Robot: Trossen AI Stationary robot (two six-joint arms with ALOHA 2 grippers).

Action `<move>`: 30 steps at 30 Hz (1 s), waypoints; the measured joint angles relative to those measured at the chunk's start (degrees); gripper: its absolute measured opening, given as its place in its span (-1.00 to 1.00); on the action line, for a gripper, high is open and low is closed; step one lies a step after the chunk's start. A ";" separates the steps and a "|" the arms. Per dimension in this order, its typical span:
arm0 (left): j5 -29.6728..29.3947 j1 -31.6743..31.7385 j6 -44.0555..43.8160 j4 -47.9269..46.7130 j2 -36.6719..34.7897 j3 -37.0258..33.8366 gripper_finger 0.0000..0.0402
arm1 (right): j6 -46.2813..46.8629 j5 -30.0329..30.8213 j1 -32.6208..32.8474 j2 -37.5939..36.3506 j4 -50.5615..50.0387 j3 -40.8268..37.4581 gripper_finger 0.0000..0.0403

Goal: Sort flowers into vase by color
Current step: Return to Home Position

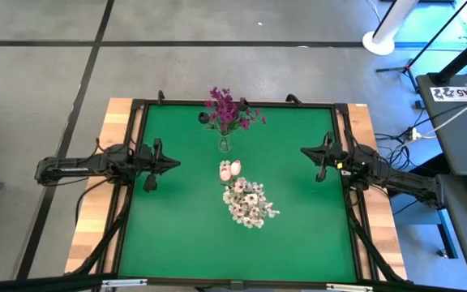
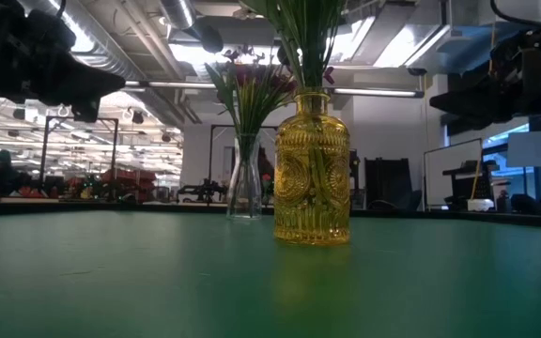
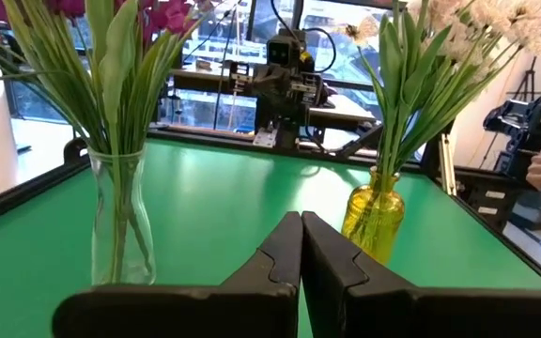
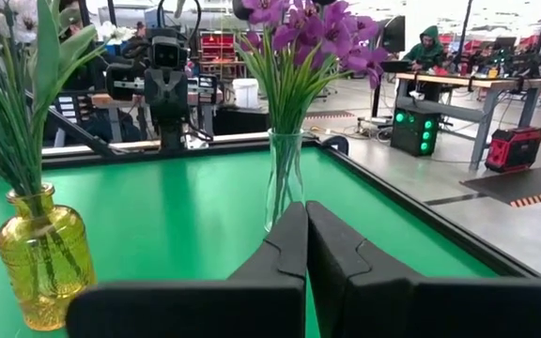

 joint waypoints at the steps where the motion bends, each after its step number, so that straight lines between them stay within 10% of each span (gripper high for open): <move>1: -0.03 0.00 0.08 -0.03 -0.08 0.00 -1.00 | 0.00 -0.27 0.00 0.05 -0.02 0.00 -1.00; 30: -0.25 0.00 -0.28 -0.21 -0.09 0.00 -1.00 | 1.98 0.52 0.00 0.50 0.03 0.11 -1.00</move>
